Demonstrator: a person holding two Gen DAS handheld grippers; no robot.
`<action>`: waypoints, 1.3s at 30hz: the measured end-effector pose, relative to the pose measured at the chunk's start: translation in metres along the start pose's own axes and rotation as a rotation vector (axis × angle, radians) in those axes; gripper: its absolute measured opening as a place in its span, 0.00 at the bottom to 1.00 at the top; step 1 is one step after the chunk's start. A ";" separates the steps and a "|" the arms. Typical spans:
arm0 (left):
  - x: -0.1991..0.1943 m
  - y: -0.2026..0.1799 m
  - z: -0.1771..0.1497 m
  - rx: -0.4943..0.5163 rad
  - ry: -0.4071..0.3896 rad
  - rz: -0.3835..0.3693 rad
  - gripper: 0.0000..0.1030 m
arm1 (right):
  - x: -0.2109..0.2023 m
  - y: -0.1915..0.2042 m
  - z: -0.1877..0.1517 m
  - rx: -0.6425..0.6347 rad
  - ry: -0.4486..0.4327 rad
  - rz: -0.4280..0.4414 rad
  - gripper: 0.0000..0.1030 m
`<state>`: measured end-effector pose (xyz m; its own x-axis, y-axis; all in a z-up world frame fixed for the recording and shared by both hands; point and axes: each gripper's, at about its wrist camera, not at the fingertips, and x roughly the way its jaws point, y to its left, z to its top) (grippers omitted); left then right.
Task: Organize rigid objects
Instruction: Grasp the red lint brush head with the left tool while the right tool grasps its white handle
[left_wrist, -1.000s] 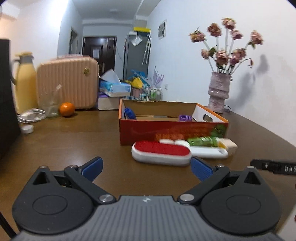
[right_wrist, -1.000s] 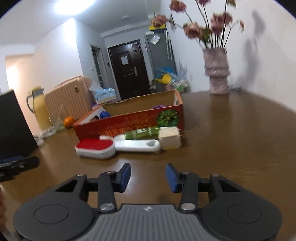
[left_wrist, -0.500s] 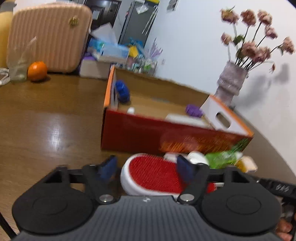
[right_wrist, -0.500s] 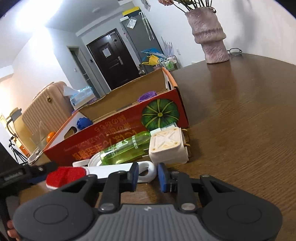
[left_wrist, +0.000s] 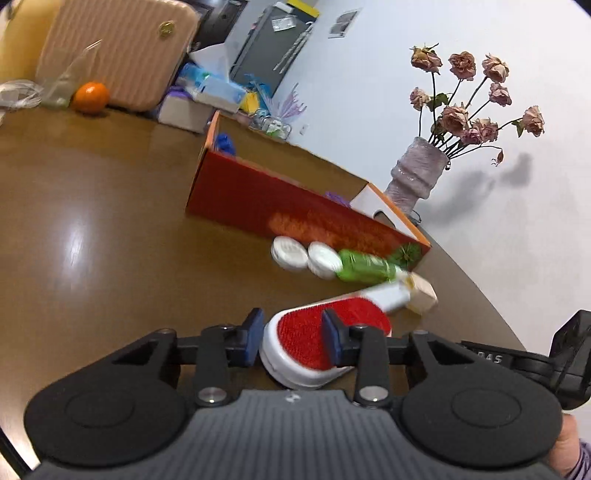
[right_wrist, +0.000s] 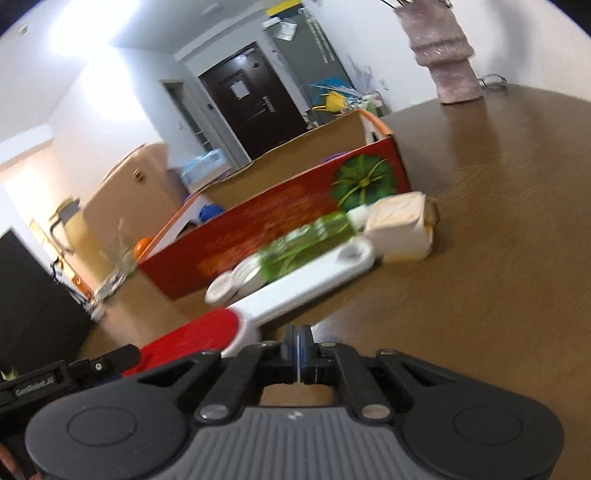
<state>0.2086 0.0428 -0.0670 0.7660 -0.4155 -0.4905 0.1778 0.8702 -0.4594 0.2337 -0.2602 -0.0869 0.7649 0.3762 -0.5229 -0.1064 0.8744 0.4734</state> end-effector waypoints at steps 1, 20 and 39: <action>-0.006 -0.001 -0.006 -0.007 -0.001 0.033 0.38 | -0.004 0.003 -0.005 -0.021 0.001 -0.010 0.02; 0.010 -0.021 -0.004 0.042 -0.046 0.190 0.40 | 0.014 -0.029 0.055 -0.036 -0.045 -0.120 0.32; 0.042 -0.012 0.062 0.153 -0.081 0.153 0.68 | -0.057 -0.015 -0.026 -0.065 0.001 0.012 0.61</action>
<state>0.2769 0.0310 -0.0365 0.8371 -0.2585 -0.4822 0.1429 0.9541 -0.2634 0.1753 -0.2865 -0.0828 0.7629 0.3868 -0.5181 -0.1566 0.8880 0.4324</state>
